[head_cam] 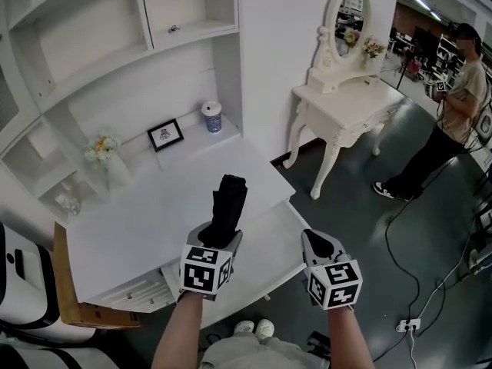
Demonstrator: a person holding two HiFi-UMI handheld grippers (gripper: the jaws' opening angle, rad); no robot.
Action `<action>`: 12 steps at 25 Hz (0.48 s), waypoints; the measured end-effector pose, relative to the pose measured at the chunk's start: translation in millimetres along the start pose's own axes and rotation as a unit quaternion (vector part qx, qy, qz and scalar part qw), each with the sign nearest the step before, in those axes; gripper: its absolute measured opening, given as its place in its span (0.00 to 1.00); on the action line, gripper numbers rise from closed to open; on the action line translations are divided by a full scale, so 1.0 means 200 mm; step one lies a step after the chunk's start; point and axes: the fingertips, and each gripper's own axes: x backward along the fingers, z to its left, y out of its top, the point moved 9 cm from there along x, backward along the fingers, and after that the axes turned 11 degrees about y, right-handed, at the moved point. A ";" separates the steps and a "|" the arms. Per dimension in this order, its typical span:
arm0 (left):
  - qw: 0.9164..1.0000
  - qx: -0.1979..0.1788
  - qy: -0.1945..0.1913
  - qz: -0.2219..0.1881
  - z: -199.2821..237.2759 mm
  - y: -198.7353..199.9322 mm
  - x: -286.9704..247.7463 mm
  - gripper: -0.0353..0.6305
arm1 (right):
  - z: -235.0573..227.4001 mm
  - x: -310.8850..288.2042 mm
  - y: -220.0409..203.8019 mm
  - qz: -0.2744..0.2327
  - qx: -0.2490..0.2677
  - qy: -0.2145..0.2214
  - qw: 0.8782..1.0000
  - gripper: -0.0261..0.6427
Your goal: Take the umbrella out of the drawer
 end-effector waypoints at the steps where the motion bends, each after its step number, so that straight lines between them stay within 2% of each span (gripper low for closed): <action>1: 1.000 0.003 0.005 -0.008 0.01 0.01 0.02 0.44 | 0.00 0.00 0.02 -0.003 0.006 0.003 1.000 0.05; 7: 0.998 0.014 0.030 -0.062 0.10 0.10 0.17 0.44 | 0.04 -0.02 0.18 -0.030 0.049 0.017 0.998 0.05; 12: 0.992 0.019 0.042 -0.115 0.17 0.18 0.28 0.44 | 0.08 -0.03 0.30 -0.056 0.082 0.025 0.995 0.05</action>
